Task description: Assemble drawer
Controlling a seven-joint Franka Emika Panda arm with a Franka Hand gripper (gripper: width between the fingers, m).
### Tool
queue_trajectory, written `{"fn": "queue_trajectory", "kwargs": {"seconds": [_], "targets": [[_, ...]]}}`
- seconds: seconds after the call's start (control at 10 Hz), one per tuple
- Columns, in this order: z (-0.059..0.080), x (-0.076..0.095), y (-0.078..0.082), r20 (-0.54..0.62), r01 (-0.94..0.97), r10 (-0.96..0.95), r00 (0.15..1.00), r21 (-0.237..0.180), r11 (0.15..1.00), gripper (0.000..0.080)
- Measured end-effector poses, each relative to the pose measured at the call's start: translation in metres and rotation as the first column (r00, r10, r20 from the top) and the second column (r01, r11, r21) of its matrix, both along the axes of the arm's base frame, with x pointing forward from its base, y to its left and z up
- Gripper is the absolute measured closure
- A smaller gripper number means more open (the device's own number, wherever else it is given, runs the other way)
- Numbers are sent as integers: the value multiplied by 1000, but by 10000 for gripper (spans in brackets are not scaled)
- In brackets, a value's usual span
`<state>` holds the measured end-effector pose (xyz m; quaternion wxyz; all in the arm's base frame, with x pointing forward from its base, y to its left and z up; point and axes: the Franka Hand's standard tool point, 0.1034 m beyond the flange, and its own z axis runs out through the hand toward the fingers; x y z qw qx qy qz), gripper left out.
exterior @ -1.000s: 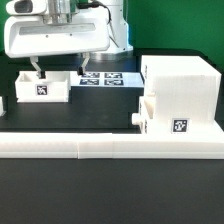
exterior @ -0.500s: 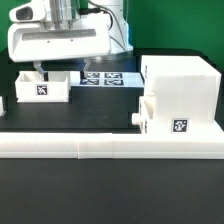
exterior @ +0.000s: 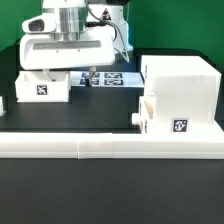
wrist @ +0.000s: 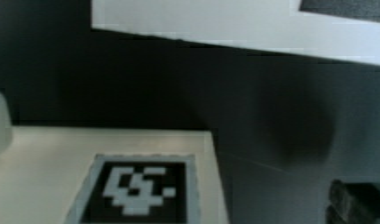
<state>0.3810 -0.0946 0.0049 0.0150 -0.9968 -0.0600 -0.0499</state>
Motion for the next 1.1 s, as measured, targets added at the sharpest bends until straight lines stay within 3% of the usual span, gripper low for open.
{"fn": "queue_trajectory", "kwargs": {"seconds": [0.1,0.2,0.3,0.5,0.6,0.7,0.8,1.1], "targets": [[0,2,-1,6,1,-1,1000,-2,1000,150],[1,3,-1,9,1,-1,1000,-3,1000,272],[1,4,-1,11,1,-1,1000,-3,1000,272],[1,4,-1,12,1,-1,1000,-3,1000,548],[1,4,-1,11,1,-1,1000,-3,1000,548],[1,4,-1,12,1,-1,1000,-4,1000,721],[1,4,-1,12,0,0,1000,-4,1000,758],[1,4,-1,12,0,0,1000,-4,1000,758]]}}
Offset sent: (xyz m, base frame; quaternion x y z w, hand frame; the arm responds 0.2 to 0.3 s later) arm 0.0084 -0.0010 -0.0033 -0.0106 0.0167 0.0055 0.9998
